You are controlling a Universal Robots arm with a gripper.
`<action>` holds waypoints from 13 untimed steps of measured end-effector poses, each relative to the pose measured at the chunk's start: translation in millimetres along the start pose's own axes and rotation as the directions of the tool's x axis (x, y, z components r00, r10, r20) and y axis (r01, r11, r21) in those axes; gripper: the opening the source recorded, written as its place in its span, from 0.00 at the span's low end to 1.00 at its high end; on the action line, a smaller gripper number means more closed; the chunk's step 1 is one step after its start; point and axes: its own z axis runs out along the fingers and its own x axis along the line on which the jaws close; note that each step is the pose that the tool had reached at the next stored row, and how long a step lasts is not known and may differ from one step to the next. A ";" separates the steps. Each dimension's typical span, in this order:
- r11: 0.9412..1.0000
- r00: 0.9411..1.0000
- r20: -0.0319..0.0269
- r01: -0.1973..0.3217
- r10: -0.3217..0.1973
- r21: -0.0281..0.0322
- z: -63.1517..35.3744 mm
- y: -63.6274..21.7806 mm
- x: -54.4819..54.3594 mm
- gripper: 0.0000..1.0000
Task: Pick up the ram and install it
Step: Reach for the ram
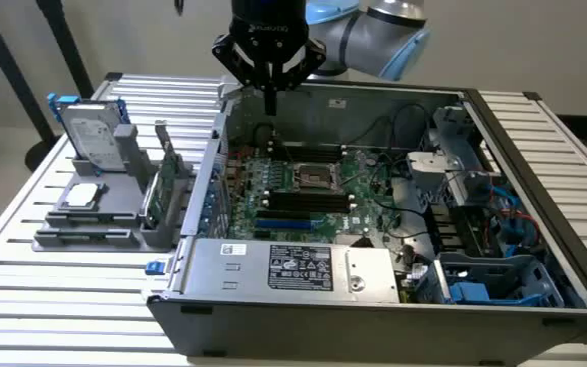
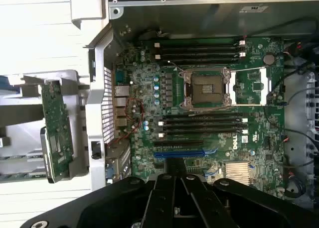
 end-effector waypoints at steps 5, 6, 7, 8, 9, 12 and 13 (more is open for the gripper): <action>1.000 1.000 0.000 0.000 0.000 0.000 0.0 0.0 0.0 0.11; 1.000 1.000 0.000 0.000 0.000 0.000 0.0 0.0 0.0 0.11; 1.000 1.000 0.000 0.000 0.000 0.000 0.0 0.0 0.0 0.11; 1.000 1.000 0.000 0.000 0.000 0.000 0.0 0.0 0.0 0.11; 1.000 1.000 0.000 0.000 0.000 0.000 0.0 0.0 0.0 0.11; 1.000 1.000 0.000 0.000 0.000 0.000 -0.1 -0.1 0.8 0.11; 1.000 1.000 0.000 0.000 0.000 0.000 -0.2 -0.3 3.2 0.11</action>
